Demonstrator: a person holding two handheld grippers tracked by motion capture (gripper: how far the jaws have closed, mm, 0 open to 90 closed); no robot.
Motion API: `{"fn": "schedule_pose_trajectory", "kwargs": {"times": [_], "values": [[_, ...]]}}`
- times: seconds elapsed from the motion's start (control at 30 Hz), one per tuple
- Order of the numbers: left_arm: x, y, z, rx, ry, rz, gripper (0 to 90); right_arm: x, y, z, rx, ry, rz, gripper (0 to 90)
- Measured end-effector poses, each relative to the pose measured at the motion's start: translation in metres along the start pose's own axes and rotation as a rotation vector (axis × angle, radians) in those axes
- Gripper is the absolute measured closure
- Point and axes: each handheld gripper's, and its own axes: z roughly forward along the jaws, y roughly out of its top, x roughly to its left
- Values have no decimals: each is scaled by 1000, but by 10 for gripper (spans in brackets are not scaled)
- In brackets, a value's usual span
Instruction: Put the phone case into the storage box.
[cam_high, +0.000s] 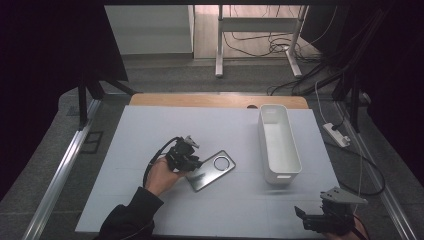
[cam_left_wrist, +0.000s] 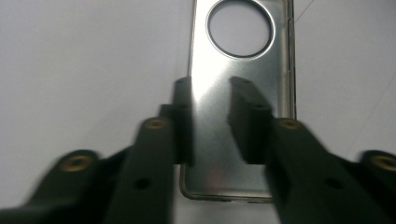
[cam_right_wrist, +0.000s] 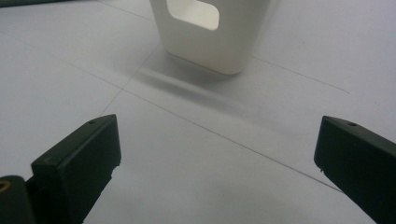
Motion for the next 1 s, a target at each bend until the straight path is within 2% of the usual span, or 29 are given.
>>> {"fn": "schedule_pose_trajectory", "kwargs": {"times": [0.23,0.43,0.57,0.67,0.73,1.0], "values": [[7,-3,-4,-7,31,-27,387,0,0,0,-1,-1,0,9],[17,-5,-9,-12,4,-71,185,0,0,0,0,-1,0,9],[21,-8,-11,-7,-6,-72,61,0,0,0,0,-1,0,9],[24,-9,-13,-17,-22,-70,5,0,0,0,-1,0,0,9],[24,-9,-14,-25,-23,-66,0,0,0,0,-1,0,0,9],[24,-14,-7,-13,7,-33,0,0,0,0,1,0,-1,9]]}}
